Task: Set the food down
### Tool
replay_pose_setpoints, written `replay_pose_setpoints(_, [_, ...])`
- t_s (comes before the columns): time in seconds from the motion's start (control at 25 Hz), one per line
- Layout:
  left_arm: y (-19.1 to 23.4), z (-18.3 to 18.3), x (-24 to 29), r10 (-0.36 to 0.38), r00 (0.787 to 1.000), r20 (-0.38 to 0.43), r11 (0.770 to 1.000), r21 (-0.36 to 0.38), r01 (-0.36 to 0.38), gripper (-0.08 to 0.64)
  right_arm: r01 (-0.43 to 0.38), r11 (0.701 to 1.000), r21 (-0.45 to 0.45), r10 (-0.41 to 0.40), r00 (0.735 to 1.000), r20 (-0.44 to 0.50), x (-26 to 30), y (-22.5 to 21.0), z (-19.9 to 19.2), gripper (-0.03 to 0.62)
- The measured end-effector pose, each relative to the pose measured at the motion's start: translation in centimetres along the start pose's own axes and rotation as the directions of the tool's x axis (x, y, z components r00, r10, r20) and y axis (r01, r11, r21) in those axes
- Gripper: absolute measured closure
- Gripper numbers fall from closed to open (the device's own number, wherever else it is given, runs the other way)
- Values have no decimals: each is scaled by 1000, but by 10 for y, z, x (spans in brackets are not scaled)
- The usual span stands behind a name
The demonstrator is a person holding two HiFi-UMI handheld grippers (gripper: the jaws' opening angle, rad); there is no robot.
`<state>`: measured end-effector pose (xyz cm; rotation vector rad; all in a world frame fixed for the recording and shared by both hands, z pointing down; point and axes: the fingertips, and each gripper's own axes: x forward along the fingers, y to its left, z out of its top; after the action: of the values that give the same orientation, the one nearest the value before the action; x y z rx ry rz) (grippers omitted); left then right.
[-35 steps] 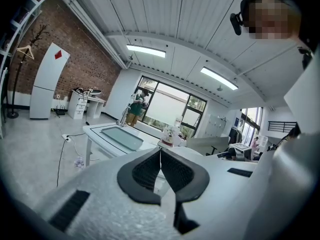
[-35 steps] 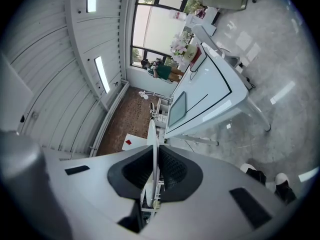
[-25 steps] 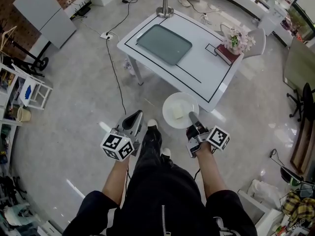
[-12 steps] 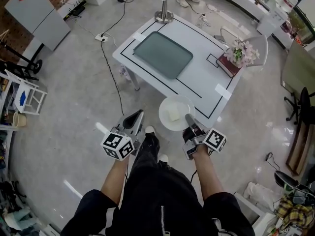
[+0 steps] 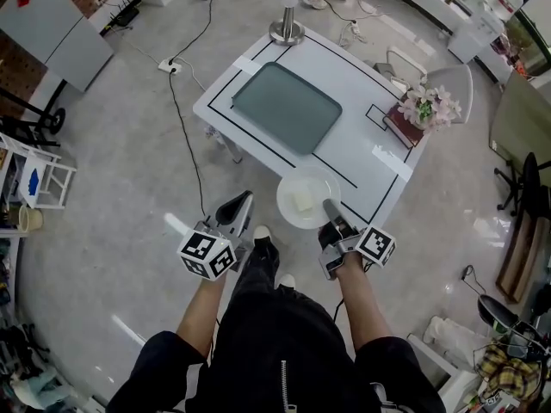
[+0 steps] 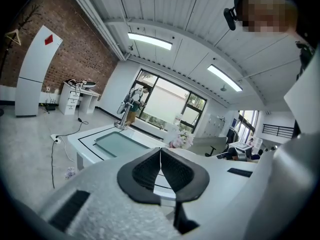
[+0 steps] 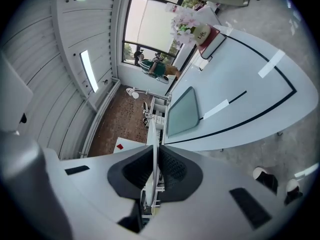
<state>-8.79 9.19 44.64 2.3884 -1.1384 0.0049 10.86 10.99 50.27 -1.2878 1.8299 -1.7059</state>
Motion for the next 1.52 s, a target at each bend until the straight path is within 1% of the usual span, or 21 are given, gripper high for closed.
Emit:
replay_pose_setpoints(0.08, [11, 5, 5, -1, 1000, -2, 1000, -3, 1, 552, -34, 999, 13, 34, 999, 4, 15, 9, 3, 566])
replay_pose_setpoints(0.28, [37, 13, 18, -4, 1000, -9, 1000, -13, 4, 552, 28, 1000, 0, -28, 1000, -1, 41, 5, 8, 566])
replay_pose_setpoints(0.4, [53, 20, 25, -9, 1000, -11, 1000, -21, 9, 552, 6, 1000, 9, -6, 1000, 2, 61, 15, 11, 566])
replay_pose_setpoints(0.6, [78, 30, 36, -18, 1000, -16, 1000, -19, 18, 552, 50, 999, 8, -50, 999, 5, 84, 16, 14, 566])
replay_pose_setpoints(0.8, [95, 35, 45, -27, 999, -21, 999, -18, 26, 552, 34, 999, 13, -34, 999, 15, 105, 24, 16, 566])
replay_pose_setpoints(0.84, [98, 36, 46, -28, 999, -21, 999, -19, 27, 552, 31, 999, 16, -31, 999, 15, 108, 25, 17, 566])
replay_pose_setpoints(0.96, [103, 36, 49, -31, 999, -23, 999, -23, 30, 552, 59, 998, 3, -59, 998, 13, 115, 23, 17, 566])
replay_pose_setpoints(1.08, [106, 35, 52, -33, 999, -25, 999, -30, 33, 552, 22, 1000, 19, -22, 1000, 14, 123, 30, 17, 566])
replay_pose_setpoints(1.2, [106, 33, 56, -36, 999, -24, 999, -35, 36, 552, 15, 1000, 17, -15, 1000, 14, 124, 30, 19, 566])
replay_pose_setpoints(1.32, [105, 31, 60, -36, 999, -24, 999, -38, 35, 552, 15, 1000, 19, -15, 1000, 15, 124, 27, 23, 566])
replay_pose_setpoints(1.44, [105, 33, 66, -32, 999, -25, 999, -35, 31, 552, 40, 999, 14, -40, 999, 9, 124, 19, 30, 566])
replay_pose_setpoints(1.52, [105, 35, 70, -27, 999, -27, 999, -32, 26, 552, 26, 999, 28, -26, 1000, 7, 127, 18, 34, 566])
